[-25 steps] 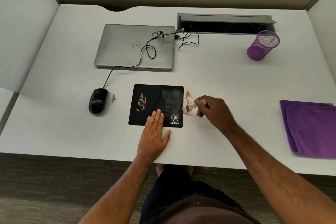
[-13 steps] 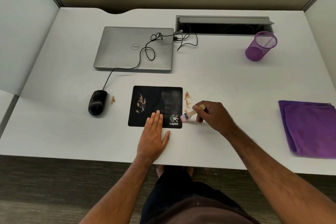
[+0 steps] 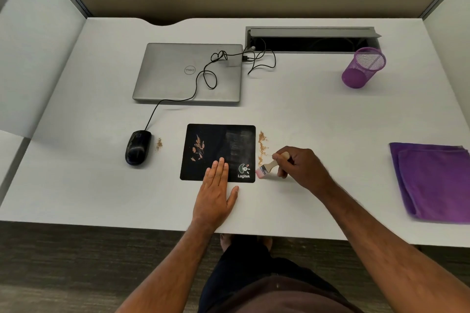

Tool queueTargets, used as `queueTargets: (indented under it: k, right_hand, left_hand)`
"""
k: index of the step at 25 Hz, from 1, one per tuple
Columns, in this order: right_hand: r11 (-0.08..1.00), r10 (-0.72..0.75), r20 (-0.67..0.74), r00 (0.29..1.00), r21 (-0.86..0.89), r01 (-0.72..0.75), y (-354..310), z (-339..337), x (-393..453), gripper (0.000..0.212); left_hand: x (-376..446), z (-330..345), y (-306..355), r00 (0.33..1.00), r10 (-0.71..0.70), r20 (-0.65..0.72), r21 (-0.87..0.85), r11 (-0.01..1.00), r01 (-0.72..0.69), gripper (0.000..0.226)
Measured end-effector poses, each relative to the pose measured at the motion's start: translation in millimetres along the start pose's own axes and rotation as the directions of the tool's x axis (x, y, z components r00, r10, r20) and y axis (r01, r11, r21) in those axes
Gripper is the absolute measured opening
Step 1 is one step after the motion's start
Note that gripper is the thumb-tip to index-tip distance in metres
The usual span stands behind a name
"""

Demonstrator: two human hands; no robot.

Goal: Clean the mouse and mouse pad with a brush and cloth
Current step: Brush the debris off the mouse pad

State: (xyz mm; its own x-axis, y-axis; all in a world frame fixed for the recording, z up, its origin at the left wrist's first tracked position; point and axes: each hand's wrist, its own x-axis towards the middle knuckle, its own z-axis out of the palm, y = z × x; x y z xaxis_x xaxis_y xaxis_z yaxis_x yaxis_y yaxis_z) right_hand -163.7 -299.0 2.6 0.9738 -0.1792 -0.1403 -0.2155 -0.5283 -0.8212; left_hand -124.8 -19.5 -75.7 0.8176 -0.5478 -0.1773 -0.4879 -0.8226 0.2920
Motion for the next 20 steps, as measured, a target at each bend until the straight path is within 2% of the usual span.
queueTargets:
  k: [3,13,15,20]
  right_hand:
    - [1.000,0.012,-0.052,0.999,0.008,-0.011,-0.3,-0.4,-0.6,0.018]
    - [0.998,-0.026,-0.048,0.999,-0.065,0.023,-1.6,-1.5,2.5,0.018]
    - [1.000,-0.011,-0.081,0.997,0.005,0.012,-2.0,-4.2,4.2,0.018]
    - [0.986,-0.039,-0.067,0.997,0.162,0.049,-2.9,-3.0,3.2,0.018]
  left_hand:
    - [0.2,-0.5,0.3,1.000,-0.003,0.000,-0.012,1.000,0.003,0.077]
    - [0.8,-1.7,1.6,1.000,-0.004,0.009,-0.003,1.000,0.004,0.077]
    - [0.6,-2.7,2.7,1.000,-0.004,0.011,-0.004,1.000,0.004,0.077]
    - [-1.1,-6.8,2.6,0.999,0.017,0.035,0.009,1.000,-0.017,0.077]
